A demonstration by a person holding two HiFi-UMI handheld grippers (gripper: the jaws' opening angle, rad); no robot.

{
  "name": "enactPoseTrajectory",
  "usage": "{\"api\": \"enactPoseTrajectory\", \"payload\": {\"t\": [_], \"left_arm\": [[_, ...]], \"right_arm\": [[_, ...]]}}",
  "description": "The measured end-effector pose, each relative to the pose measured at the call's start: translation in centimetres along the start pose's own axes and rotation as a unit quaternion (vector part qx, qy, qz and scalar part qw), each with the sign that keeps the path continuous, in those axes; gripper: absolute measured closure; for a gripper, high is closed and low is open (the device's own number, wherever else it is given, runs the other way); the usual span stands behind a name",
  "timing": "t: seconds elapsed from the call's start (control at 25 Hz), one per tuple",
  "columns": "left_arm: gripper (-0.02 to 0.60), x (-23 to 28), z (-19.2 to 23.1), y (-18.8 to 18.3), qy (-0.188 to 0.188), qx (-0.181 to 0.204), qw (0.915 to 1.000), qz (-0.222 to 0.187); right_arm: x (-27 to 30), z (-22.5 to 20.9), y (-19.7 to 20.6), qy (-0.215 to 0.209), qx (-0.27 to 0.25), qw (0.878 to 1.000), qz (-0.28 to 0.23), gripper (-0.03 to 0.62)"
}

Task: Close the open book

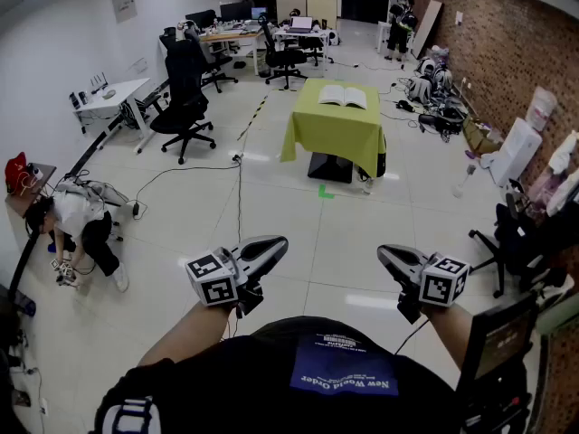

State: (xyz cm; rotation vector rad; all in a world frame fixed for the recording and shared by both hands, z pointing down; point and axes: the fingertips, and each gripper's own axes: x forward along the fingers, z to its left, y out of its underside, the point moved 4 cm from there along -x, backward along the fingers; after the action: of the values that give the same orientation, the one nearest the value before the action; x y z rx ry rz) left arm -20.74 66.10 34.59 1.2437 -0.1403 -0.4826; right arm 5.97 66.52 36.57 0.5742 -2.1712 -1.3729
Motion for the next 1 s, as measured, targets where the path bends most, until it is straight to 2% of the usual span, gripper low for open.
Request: {"api": "enactPoseTrajectory", "payload": {"t": [0.28, 0.52, 0.72, 1.0], "left_arm": [[0.575, 3.0, 0.2, -0.5, -0.008, 0.017, 0.9998, 0.002], [0.575, 3.4, 2.6, -0.7, 0.002, 0.011, 0.9999, 0.005], [0.575, 3.6, 7.1, -2.2, 0.026, 0.004, 0.9996, -0.002], [0.575, 1.9, 13.6, -5.0, 0.075, -0.003, 0.9971, 0.012]], "right_arm": [[-2.1, -2.7, -1.7, 0.010, -0.016, 1.000, -0.003, 0.608], [-0.7, -4.6, -3.5, 0.028, 0.002, 0.998, -0.056, 0.608], [2.4, -6.1, -5.5, 0.061, -0.004, 0.995, -0.084, 0.608], [10.6, -5.1, -7.4, 0.092, -0.012, 0.990, -0.105, 0.608]]}}
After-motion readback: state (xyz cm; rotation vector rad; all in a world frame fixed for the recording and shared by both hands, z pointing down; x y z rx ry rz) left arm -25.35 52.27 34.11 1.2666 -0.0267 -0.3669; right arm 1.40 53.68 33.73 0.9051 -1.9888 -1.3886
